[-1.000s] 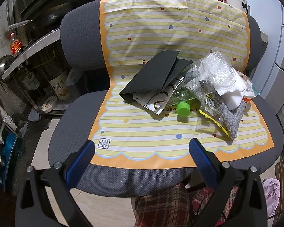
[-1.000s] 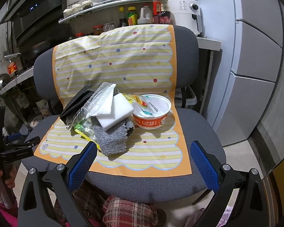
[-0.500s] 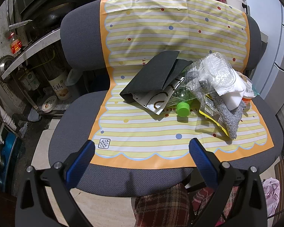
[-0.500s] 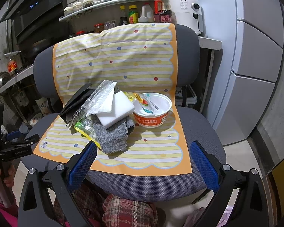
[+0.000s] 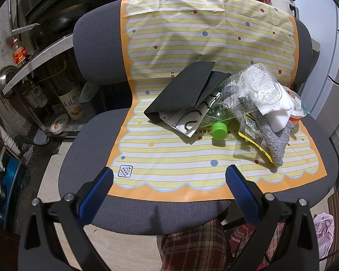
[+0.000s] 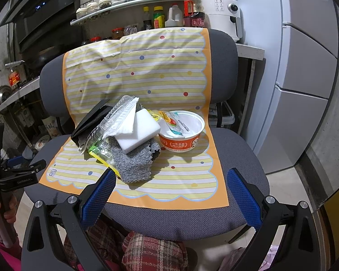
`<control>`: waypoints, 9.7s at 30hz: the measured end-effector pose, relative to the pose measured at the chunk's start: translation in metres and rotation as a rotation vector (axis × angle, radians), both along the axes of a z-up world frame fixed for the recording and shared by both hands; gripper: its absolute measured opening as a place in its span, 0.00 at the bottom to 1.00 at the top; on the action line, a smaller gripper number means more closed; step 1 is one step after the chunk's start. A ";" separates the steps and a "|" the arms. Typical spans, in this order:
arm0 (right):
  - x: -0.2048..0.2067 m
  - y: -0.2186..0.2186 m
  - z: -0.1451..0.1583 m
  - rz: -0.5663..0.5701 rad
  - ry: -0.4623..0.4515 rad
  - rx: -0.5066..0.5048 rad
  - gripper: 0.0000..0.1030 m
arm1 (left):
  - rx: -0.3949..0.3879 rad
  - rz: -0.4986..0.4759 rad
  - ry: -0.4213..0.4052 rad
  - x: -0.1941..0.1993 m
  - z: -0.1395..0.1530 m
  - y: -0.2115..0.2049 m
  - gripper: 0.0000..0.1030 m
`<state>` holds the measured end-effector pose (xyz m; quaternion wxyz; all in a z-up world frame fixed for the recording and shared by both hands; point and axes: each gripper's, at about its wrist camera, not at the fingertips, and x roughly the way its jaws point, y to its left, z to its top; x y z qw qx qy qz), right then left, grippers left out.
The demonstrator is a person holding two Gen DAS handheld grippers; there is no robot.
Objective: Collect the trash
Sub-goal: 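Move both tools toward the trash pile on the chair seat, then grasp the black foam sheet with the left gripper and lift it, then grasp the white gold-printed paper with the right gripper while the left holds the black sheet, then carry both items to the pink-lined bin and open both grippers over it, then bring both tools back to the trash on the chair, then grasp the crushed clear plastic bottle with the left gripper and lift, then grasp the white tissue with the right gripper while the left holds the bottle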
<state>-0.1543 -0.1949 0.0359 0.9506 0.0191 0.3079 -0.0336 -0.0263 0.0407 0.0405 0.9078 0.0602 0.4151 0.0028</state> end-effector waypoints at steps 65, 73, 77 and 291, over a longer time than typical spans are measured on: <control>0.117 0.063 -0.039 0.174 0.076 -0.036 0.94 | 0.069 -0.267 -0.137 0.170 -0.054 0.002 0.10; 0.108 0.063 -0.032 0.171 0.019 -0.034 0.94 | -0.114 -0.103 -0.275 0.150 0.016 0.066 0.00; 0.104 0.071 -0.025 0.178 -0.014 -0.055 0.93 | -0.166 -0.039 -0.354 0.112 0.046 0.093 0.00; 0.070 0.036 -0.059 0.112 -0.026 0.009 0.63 | -0.499 0.135 -0.287 0.102 -0.014 0.107 0.03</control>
